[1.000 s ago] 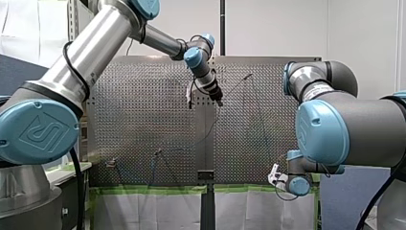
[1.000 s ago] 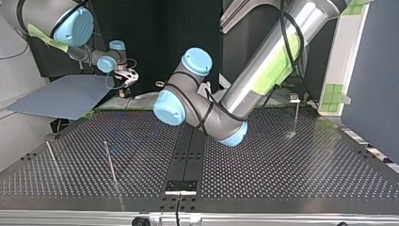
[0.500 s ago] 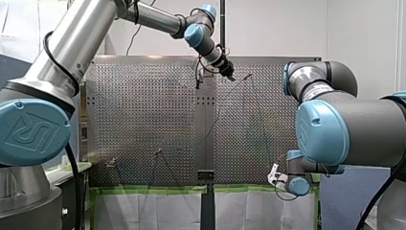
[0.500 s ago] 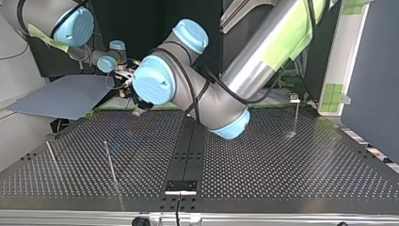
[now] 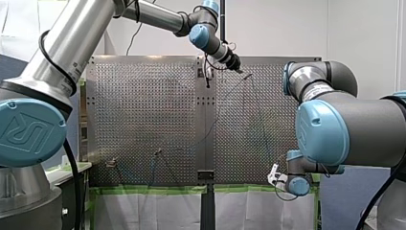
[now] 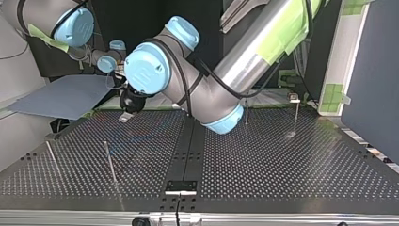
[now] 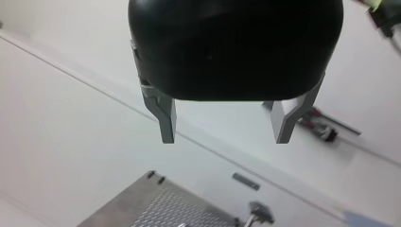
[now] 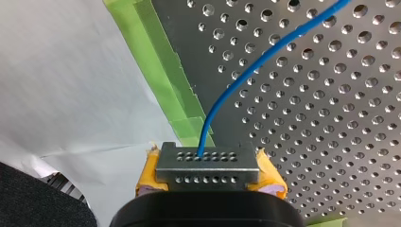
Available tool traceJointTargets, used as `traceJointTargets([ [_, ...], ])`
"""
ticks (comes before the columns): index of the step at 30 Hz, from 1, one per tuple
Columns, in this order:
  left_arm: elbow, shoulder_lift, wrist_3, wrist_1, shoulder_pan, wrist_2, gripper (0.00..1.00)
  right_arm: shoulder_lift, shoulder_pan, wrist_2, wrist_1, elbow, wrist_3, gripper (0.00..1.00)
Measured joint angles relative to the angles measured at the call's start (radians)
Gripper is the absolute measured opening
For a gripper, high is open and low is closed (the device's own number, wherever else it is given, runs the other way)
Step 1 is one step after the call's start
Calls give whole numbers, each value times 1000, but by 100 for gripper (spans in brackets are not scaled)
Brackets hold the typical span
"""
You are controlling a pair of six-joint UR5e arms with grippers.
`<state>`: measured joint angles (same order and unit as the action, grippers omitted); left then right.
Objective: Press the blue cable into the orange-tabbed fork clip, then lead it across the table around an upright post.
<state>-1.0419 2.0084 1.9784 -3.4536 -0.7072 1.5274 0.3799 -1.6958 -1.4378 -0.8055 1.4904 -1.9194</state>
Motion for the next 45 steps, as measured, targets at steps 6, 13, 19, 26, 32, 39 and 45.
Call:
traceJointTargets([
  [6,0,0,0,62,11,10,100,0,0,1,1,0,0,0],
  [13,0,1,0,126,15,12,100,0,-2,4,0,0,-1,0],
  [19,0,1,-4,187,15,25,100,0,-2,5,1,0,-2,0],
  [26,0,1,-26,243,15,74,100,0,-2,10,1,-2,-3,0],
  [32,0,1,-40,239,15,94,100,0,-3,11,1,-3,-2,0],
  [39,0,8,-72,190,15,154,100,0,-3,11,2,-3,-2,0],
  [45,0,43,-98,161,9,198,100,0,-3,11,2,-3,-3,0],
])
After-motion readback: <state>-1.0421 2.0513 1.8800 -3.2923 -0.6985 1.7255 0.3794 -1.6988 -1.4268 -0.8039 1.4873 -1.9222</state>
